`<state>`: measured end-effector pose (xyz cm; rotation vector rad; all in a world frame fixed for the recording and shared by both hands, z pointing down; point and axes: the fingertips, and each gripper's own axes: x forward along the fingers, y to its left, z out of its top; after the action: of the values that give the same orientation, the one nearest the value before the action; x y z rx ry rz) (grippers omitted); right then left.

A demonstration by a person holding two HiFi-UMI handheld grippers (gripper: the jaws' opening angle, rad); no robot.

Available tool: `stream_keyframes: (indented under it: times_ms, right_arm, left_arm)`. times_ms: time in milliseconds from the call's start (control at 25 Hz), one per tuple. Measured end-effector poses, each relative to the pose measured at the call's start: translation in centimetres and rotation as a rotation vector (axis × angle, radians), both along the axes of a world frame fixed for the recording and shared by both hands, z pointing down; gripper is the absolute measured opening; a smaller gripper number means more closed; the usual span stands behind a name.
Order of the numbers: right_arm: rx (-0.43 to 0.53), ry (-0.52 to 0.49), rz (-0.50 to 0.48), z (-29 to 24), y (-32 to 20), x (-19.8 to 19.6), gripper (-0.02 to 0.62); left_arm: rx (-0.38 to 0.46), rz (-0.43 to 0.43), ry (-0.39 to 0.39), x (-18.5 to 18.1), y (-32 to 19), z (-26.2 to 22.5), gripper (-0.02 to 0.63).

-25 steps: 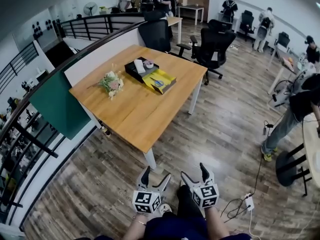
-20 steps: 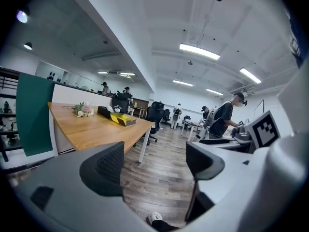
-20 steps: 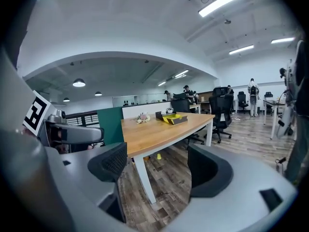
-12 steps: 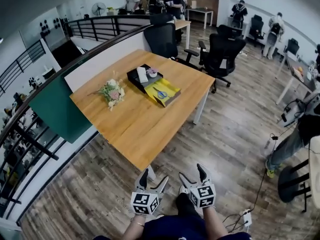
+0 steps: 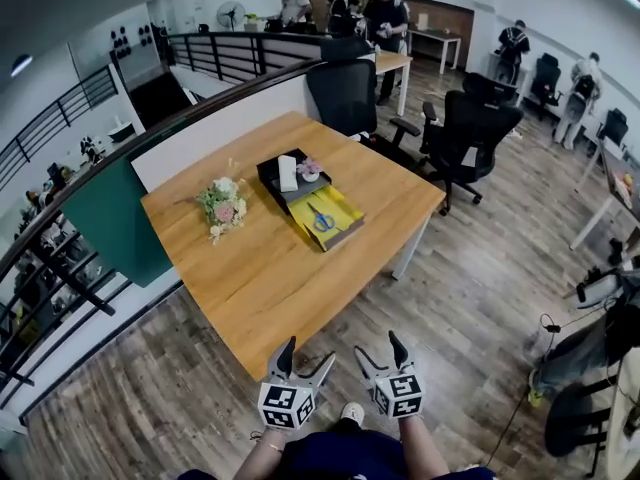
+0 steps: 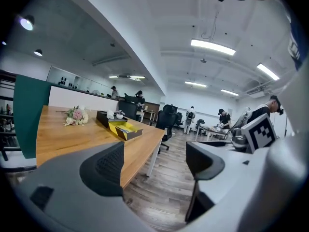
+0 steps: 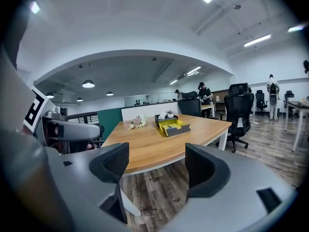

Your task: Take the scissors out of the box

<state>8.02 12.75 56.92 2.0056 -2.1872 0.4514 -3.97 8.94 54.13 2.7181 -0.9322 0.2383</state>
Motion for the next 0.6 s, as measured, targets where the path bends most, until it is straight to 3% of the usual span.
stream_keyframes:
  times_ms: [280,600]
  right_arm:
    - [-0.019,-0.048,0.006,1.3,-1.6,5.7,0.350]
    - [-0.049,-0.077,-0.009,2.7,-2.6,6.8,0.350]
  left_arm:
    - [-0.024,-0.003,-0.004,5.4,-1.2,1.5,0.388]
    - [-0.043,-0.024,-0.011,7.0,-3.3,2.3,0.388]
